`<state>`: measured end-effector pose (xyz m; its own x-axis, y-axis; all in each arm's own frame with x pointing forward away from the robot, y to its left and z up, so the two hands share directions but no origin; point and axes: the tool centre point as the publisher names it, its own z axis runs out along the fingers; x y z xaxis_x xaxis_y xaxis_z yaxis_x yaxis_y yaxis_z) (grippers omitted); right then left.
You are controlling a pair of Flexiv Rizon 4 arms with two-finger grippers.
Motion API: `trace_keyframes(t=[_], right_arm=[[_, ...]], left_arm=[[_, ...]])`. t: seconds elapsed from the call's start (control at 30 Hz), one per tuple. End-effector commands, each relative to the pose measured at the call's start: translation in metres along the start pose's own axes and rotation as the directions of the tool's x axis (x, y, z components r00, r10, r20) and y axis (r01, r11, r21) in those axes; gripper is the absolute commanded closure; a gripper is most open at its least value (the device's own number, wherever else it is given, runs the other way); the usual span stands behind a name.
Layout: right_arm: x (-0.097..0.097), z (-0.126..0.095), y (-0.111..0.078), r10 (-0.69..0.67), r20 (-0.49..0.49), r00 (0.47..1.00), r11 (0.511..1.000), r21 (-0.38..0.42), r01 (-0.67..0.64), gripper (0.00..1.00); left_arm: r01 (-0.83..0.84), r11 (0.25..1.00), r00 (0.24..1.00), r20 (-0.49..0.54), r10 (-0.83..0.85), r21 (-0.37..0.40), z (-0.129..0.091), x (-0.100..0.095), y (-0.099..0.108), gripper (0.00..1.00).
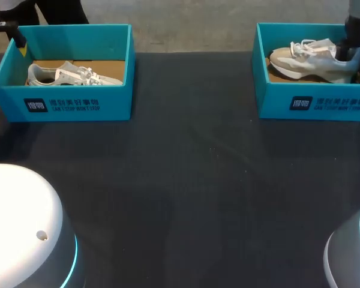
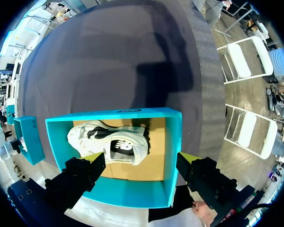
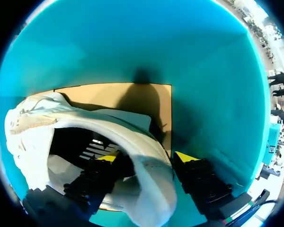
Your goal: Take the shoe out of the shoebox, open the shoe tongue, remove and reinsert the insole, then place the shoe into the shoebox
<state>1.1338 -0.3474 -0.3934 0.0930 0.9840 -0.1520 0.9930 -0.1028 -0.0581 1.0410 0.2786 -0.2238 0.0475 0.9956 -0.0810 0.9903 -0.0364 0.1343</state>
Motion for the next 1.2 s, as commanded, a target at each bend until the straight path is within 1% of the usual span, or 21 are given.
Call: trace_keyframes(t=[0.03,0.33,0.37,0.4,0.47,0.5,0.53,0.57,0.6,0.9,1.2], right_arm=[[0.001,0.008,0.007,-0.001,-0.004,1.0,0.999,0.035,0.001,0.53],[0.005,0.008,0.005,-0.005,-0.012,1.0,0.999,0.035,0.005,0.5],[0.005,0.008,0.005,-0.005,-0.012,1.0,0.999,0.035,0.005,0.51],[0.006,0.009,0.004,-0.004,-0.012,1.0,0.999,0.036,0.005,0.54],[0.006,0.009,0.003,-0.002,-0.012,1.0,0.999,0.036,0.003,0.58],[0.006,0.009,0.003,-0.001,-0.011,1.0,0.999,0.035,0.001,0.67],[0.007,0.009,0.002,0.001,-0.011,1.0,0.999,0.034,0.0,0.83],[0.007,0.008,0.001,0.004,-0.009,1.0,1.0,0.03,-0.004,0.96],[0.008,0.008,0.0,0.006,-0.006,1.0,1.0,0.027,-0.006,1.0],[0.01,0.003,-0.005,0.017,0.019,1.0,1.0,0.003,-0.017,1.0],[0.008,-0.013,-0.011,0.026,0.027,0.999,0.999,-0.02,-0.026,1.0]], left_arm=[[0.0,1.0,1.0,-0.002,0.0,-0.003,0.0,0.0,-0.001,0.0],[0.0,1.0,1.0,-0.002,0.0,-0.003,0.0,0.0,-0.001,0.0],[0.0,1.0,1.0,-0.002,0.0,-0.003,0.0,0.0,-0.001,0.0],[0.0,1.0,1.0,-0.002,0.0,-0.003,0.0,0.0,-0.001,0.0],[0.0,1.0,1.0,-0.002,0.0,-0.003,0.0,0.0,-0.001,0.0],[0.0,1.0,1.0,-0.002,0.0,-0.003,0.0,0.0,-0.001,0.0],[0.0,1.0,1.0,-0.002,0.0,-0.003,0.0,0.0,-0.001,0.0],[0.0,1.0,1.0,-0.002,0.0,-0.003,0.0,0.0,-0.001,0.0],[0.0,1.0,1.0,-0.002,0.0,-0.003,0.0,0.0,-0.001,0.0],[0.0,1.0,1.0,-0.002,0.0,-0.003,0.0,0.0,-0.001,0.0],[0.0,1.0,1.0,-0.002,0.0,-0.003,0.0,0.0,-0.001,0.0]])
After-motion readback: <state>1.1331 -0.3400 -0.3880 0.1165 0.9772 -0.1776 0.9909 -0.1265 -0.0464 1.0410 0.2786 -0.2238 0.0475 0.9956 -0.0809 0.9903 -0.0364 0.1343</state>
